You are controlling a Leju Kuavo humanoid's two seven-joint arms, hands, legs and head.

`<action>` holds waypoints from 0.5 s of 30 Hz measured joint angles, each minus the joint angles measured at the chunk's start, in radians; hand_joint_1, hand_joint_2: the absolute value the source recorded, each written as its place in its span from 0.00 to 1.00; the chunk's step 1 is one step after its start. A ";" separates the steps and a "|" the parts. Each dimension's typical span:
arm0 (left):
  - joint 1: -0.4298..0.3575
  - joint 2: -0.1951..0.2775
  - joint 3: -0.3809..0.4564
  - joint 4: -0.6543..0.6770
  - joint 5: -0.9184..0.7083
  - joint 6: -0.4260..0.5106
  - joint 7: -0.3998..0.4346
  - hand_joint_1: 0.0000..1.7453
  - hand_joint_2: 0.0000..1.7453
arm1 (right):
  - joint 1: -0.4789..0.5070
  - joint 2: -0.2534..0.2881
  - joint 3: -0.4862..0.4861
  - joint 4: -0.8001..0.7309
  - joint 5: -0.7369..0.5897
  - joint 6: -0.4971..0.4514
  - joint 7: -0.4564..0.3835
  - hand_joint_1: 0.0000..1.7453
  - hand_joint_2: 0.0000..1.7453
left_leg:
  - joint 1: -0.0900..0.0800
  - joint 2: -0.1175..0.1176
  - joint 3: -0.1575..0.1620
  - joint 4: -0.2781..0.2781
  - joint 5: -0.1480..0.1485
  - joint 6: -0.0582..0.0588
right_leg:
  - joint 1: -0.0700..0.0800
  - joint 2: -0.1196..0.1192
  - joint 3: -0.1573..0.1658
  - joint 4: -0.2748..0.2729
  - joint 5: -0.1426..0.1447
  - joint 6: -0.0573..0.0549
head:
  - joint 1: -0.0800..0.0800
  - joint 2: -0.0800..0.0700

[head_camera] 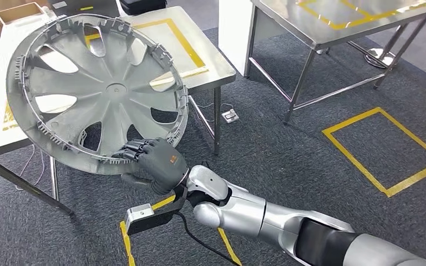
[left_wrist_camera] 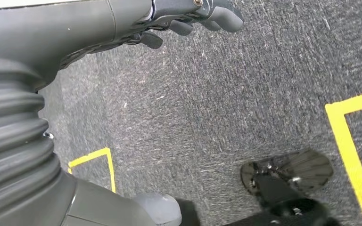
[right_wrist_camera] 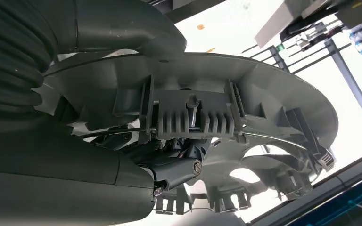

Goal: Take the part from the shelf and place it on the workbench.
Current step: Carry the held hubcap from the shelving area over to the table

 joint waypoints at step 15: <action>-0.005 -0.006 0.000 0.000 -0.015 -0.002 0.011 0.00 1.00 | 0.010 -0.011 -0.017 -0.018 -0.008 0.000 0.001 1.00 1.00 | 0.008 -0.099 -0.006 0.001 0.006 0.017 | -0.006 0.106 -0.024 0.014 0.012 0.019 | 0.012 0.000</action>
